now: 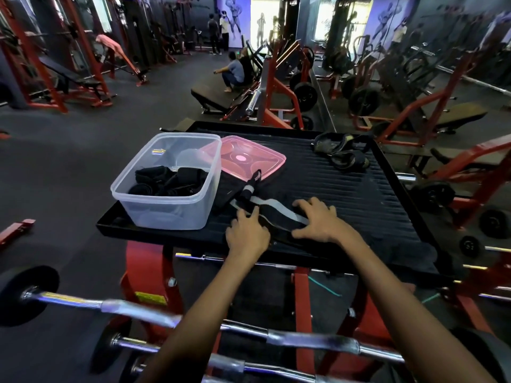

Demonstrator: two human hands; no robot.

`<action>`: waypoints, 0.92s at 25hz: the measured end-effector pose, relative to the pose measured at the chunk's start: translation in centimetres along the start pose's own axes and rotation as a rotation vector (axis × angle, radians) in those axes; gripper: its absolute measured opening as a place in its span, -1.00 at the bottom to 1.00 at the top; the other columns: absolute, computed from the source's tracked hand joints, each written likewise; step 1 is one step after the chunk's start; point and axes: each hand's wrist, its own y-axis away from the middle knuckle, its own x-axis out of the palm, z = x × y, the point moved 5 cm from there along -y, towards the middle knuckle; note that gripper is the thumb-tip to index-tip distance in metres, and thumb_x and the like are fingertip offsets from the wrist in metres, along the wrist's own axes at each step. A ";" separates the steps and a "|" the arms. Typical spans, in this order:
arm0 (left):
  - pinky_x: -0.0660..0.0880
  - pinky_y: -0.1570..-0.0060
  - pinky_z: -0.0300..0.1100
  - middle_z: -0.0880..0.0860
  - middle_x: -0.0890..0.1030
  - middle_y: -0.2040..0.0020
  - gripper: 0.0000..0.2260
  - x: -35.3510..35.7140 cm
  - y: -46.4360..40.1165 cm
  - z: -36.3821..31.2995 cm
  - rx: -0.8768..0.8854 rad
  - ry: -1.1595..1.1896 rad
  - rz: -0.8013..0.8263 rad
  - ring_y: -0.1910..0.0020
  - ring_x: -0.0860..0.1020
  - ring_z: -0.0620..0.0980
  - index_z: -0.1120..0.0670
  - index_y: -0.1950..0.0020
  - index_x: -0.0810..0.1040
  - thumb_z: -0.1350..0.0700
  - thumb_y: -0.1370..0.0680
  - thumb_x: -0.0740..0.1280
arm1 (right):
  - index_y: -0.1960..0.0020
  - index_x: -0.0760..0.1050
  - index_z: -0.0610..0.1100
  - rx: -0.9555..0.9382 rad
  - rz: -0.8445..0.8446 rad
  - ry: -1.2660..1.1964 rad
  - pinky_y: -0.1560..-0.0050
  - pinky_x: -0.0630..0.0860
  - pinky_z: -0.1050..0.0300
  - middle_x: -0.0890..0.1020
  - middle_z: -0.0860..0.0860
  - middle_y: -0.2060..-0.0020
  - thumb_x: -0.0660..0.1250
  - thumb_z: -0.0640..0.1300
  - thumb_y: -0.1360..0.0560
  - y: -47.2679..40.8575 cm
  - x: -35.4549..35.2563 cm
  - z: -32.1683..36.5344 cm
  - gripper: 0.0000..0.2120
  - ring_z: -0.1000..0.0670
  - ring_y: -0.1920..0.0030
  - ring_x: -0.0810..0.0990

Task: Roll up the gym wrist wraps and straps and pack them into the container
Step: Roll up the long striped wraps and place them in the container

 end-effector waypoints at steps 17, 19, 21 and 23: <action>0.52 -0.12 -0.15 0.13 0.50 -0.25 -0.51 0.0 -6.9 -1.2 -0.240 1.591 -0.093 -0.19 0.51 0.06 0.19 -0.38 0.27 0.38 -0.49 0.33 | -0.38 0.27 0.02 -0.057 -0.093 -0.339 -0.33 0.30 0.03 0.31 -0.01 -0.15 0.44 0.22 -0.33 0.6 0.0 -0.7 -0.28 -0.03 -0.23 0.36; 0.50 -0.02 -0.23 0.15 0.52 -0.16 -0.58 -0.2 -7.3 -1.1 -0.154 1.304 -0.183 -0.16 0.52 0.08 0.21 -0.32 0.33 0.40 -0.49 0.30 | -0.37 0.31 -0.07 -0.042 -0.175 -0.450 -0.26 0.38 0.11 0.37 -0.06 -0.20 0.42 0.09 -0.41 -0.4 -1.4 -0.3 -0.39 -0.07 -0.25 0.44; 0.44 -0.10 -0.18 0.16 0.55 -0.13 -0.59 -0.1 -7.9 -1.1 -0.019 1.127 -0.212 -0.16 0.52 0.09 0.21 -0.27 0.37 0.40 -0.46 0.33 | -0.40 0.29 -0.10 -0.078 -0.262 -0.615 -0.19 0.39 0.18 0.42 -0.06 -0.22 0.42 -0.07 -0.45 -1.6 -2.9 0.7 -0.42 -0.01 -0.24 0.46; 0.42 -0.17 -0.14 0.13 0.56 -0.13 -0.62 0.1 -8.7 -0.6 0.043 1.026 -0.214 -0.19 0.52 0.11 0.17 -0.27 0.40 0.39 -0.48 0.30 | -0.42 0.26 -0.05 -0.145 -0.256 -0.717 -0.22 0.37 0.19 0.42 -0.03 -0.23 0.38 -0.13 -0.49 -2.9 -3.8 2.2 -0.45 0.04 -0.23 0.45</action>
